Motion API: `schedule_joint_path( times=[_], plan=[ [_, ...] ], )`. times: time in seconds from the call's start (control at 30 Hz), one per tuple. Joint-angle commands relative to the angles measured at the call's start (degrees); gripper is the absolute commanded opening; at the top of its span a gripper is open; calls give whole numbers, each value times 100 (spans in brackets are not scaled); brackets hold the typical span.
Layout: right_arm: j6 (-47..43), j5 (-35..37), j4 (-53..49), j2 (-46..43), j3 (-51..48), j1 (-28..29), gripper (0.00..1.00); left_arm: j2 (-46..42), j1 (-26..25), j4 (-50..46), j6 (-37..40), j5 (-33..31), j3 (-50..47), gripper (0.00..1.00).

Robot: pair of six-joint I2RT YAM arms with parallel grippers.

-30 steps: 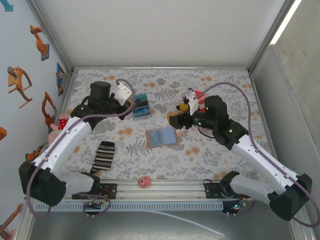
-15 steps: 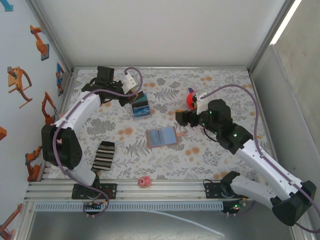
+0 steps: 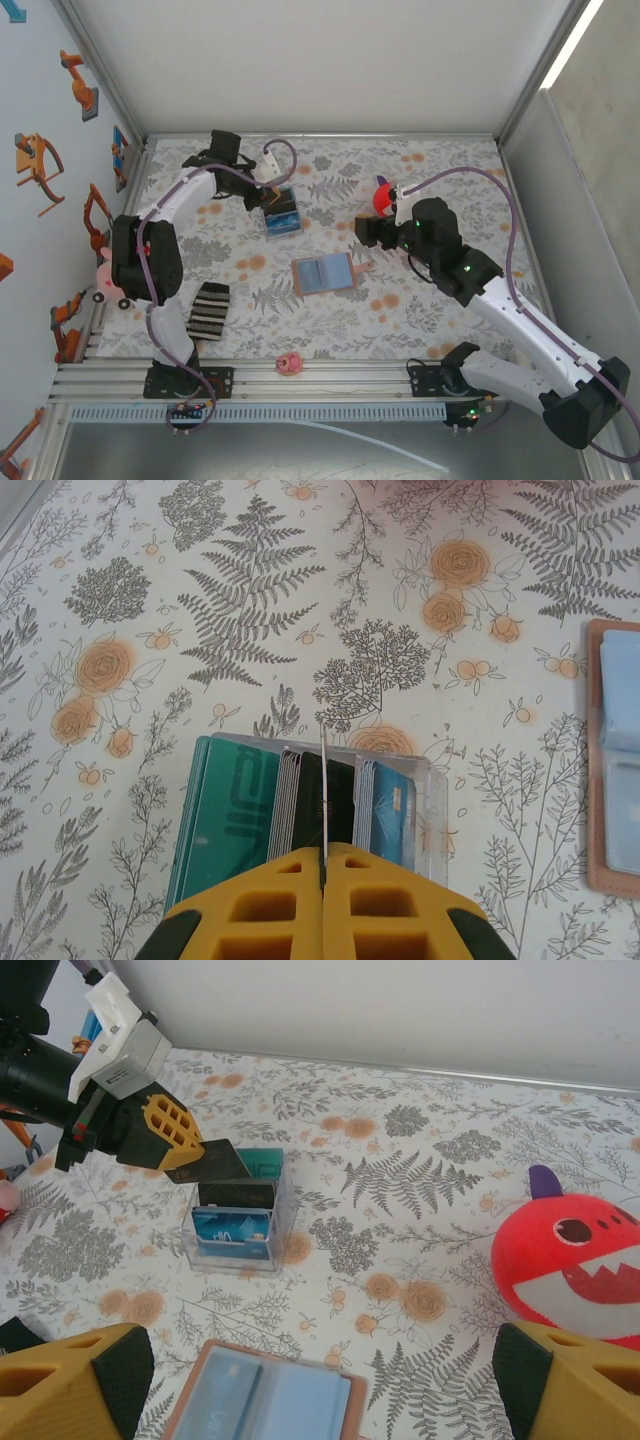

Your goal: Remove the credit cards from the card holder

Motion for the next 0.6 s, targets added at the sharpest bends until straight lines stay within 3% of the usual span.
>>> schedule_joint_path(
  times=[0.0,0.57],
  plan=[
    [124,203,20,-16,-18,25,88,211,67,-338,508,255,307,2],
    [126,226,17,55,57,25,88,915,95,-620,922,462,747,5]
  ],
)
